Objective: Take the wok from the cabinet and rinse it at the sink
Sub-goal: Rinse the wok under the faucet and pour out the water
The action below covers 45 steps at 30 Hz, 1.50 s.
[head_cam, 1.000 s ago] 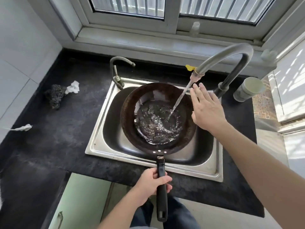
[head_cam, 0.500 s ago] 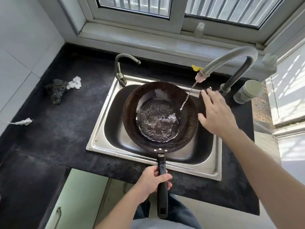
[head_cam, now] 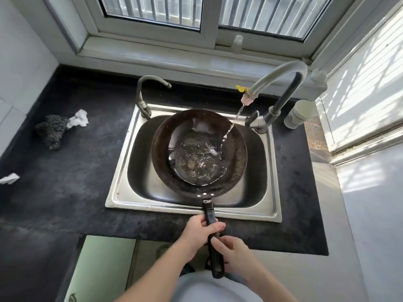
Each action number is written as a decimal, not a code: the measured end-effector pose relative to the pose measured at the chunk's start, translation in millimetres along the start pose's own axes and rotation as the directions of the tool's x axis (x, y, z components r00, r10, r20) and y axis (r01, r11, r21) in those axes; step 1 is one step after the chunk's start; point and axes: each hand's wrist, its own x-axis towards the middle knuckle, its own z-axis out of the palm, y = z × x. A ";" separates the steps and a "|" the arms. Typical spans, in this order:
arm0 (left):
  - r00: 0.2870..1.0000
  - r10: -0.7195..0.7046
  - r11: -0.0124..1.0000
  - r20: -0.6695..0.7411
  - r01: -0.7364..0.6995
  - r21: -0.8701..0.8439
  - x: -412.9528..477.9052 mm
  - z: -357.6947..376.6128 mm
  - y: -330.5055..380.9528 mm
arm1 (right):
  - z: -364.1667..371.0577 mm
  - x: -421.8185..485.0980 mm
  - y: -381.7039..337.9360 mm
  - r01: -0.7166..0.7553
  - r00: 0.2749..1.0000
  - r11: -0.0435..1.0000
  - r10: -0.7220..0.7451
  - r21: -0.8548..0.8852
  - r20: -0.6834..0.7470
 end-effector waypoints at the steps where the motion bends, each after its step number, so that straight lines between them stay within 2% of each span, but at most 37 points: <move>1: 1.000 -0.004 1.000 0.005 0.004 -0.011 0.1 -0.6 0.4 | 3.6 -0.5 -1.7 -0.001 0.998 0.997 -0.004 0.079 0.062; 3: 1.000 -0.017 0.999 0.006 0.017 -0.029 0.4 -1.1 0.9 | 10.9 -1.1 -9.4 -0.037 0.989 0.967 0.000 0.251 0.148; 5: 1.000 -0.026 0.999 0.003 0.026 -0.022 0.8 -1.5 0.8 | 19.5 0.7 -14.6 -0.086 0.992 0.944 0.050 0.319 0.119; 7: 1.000 -0.027 1.000 0.011 0.028 -0.007 1.4 -1.5 0.4 | 28.6 4.7 -13.3 -0.025 1.000 0.973 0.026 0.231 -0.002; 9: 0.999 -0.036 0.999 0.013 0.036 -0.029 2.2 -1.0 -0.5 | 35.3 6.7 -8.2 0.095 0.989 0.990 -0.082 0.105 -0.120; 13: 0.998 -0.064 0.996 0.012 0.064 -0.069 -1.8 6.8 -1.1 | 34.0 6.1 2.3 0.232 0.952 0.973 -0.227 -0.001 -0.207; 17: 0.995 -0.087 0.984 0.051 0.094 -0.148 -10.6 8.9 -3.4 | 31.9 0.4 8.9 0.255 0.950 0.967 -0.249 0.004 -0.186; 21: 0.982 -0.123 0.922 0.146 0.167 -0.348 -15.5 8.5 -6.2 | 27.2 -11.1 15.5 0.262 0.957 0.963 -0.251 0.061 -0.148; 23: 0.978 -0.102 0.904 0.181 0.168 -0.393 -16.2 9.8 -3.5 | 23.7 -15.0 19.4 0.259 0.958 0.963 -0.247 0.075 -0.143; 27: 0.979 -0.062 0.930 0.192 0.127 -0.346 -19.9 13.2 -3.1 | 23.1 -20.4 24.7 0.259 0.953 0.965 -0.249 0.036 -0.172; 30: 0.980 -0.036 0.918 0.196 0.110 -0.380 -21.7 17.3 -6.3 | 25.3 -18.1 29.7 0.256 0.939 0.967 -0.250 -0.007 -0.236; 34: 0.976 -0.004 0.948 0.216 0.072 -0.310 -22.8 16.4 -2.1 | 28.7 -17.5 25.8 0.257 0.940 0.965 -0.237 0.052 -0.244; 45: 0.998 0.043 0.954 0.044 -0.028 -0.299 -35.3 15.4 -0.7 | 21.1 -21.3 17.2 0.299 0.952 0.953 -0.295 0.047 -0.086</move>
